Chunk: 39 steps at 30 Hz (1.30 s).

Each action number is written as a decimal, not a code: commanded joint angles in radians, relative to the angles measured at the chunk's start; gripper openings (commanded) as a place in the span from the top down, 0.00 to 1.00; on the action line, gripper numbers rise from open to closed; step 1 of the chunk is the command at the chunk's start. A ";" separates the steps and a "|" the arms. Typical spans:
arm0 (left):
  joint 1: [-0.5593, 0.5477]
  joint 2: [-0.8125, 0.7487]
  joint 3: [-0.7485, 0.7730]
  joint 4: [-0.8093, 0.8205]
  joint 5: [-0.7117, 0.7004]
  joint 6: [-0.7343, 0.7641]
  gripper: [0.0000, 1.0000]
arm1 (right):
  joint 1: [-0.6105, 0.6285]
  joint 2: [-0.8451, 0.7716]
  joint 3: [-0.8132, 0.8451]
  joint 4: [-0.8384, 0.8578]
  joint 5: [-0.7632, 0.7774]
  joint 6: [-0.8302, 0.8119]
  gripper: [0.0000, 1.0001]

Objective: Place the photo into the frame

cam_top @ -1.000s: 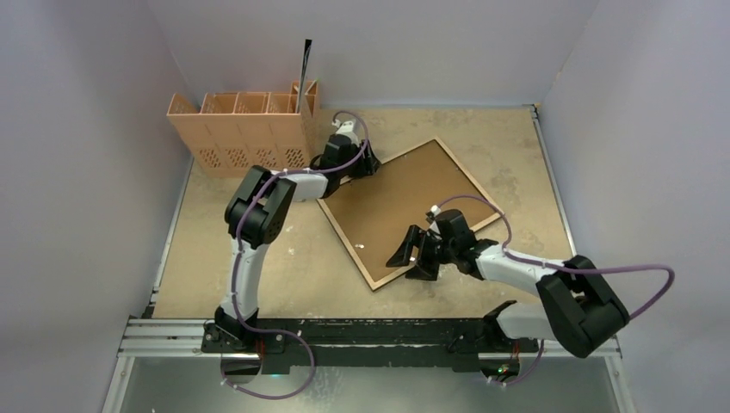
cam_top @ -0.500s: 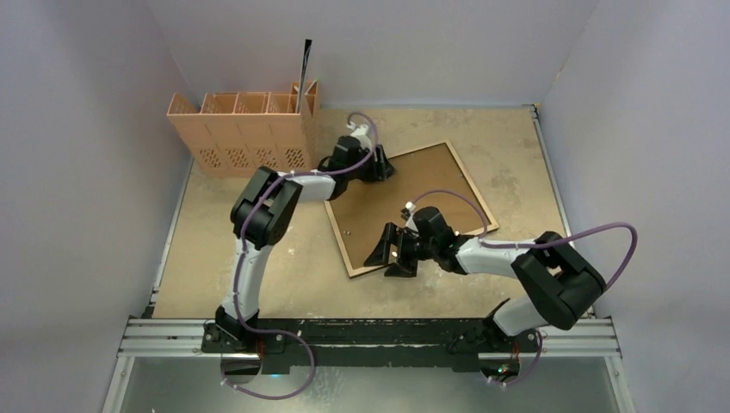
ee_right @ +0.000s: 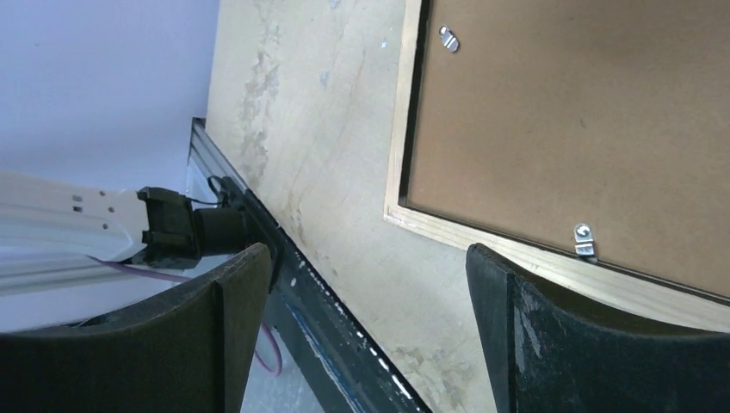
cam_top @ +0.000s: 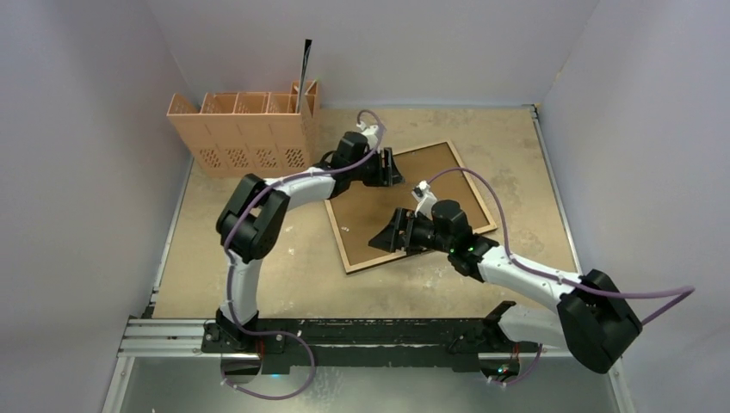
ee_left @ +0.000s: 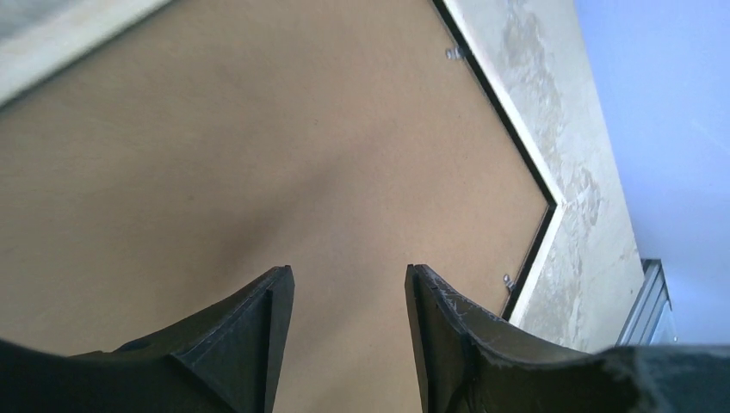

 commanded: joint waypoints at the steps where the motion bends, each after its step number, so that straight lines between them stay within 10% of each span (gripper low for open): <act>1: 0.013 -0.197 -0.064 -0.032 -0.102 0.030 0.47 | -0.003 -0.053 0.033 -0.086 0.132 -0.048 0.15; 9: 0.018 -0.439 -0.332 -0.095 -0.410 -0.028 0.47 | -0.004 0.045 0.127 -0.062 0.317 -0.002 0.23; 16: 0.023 -0.615 -0.591 -0.116 -0.568 -0.150 0.52 | -0.004 0.320 0.278 0.015 0.192 -0.015 0.50; 39: 0.061 -0.593 -0.794 -0.012 -0.433 -0.213 0.88 | 0.024 0.730 0.509 0.064 -0.020 -0.035 0.72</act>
